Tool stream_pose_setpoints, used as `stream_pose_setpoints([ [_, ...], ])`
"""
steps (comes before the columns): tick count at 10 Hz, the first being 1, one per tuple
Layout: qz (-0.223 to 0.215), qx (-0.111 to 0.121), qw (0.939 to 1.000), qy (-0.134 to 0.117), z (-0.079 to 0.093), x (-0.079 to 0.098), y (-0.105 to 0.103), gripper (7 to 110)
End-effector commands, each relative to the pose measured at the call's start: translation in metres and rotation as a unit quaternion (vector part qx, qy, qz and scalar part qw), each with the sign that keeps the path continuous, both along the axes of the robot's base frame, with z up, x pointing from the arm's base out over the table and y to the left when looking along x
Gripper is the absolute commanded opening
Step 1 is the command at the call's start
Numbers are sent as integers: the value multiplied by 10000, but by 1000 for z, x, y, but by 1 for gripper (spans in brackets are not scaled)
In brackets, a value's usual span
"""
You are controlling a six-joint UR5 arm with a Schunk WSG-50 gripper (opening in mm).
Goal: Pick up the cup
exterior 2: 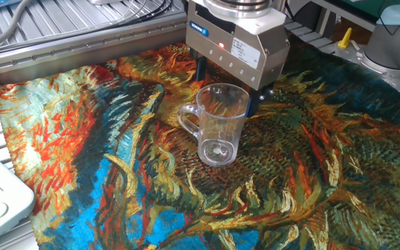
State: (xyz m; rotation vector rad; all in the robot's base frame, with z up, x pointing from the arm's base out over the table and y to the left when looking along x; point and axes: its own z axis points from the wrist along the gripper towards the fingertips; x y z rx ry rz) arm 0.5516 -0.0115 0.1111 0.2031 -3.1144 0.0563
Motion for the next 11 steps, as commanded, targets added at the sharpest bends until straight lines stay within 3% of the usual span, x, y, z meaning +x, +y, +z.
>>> stream_pose_setpoints([
  [1, 35, 161, 9997, 204, 1, -10, 7, 110],
  [3, -28, 504, 9986, 134, 2, -7, 24, 110],
  [4, -35, 565, 9984, 58, 2, -3, 27, 110],
  [5, -52, 558, 9984, -27, 2, 2, 27, 110],
  [7, -42, 328, 9993, -143, 1, 7, 15, 110],
  [9, -65, 313, 9994, -120, 1, 6, 15, 110],
  [11, -50, 328, 9994, -112, -1, 16, 15, 110],
])
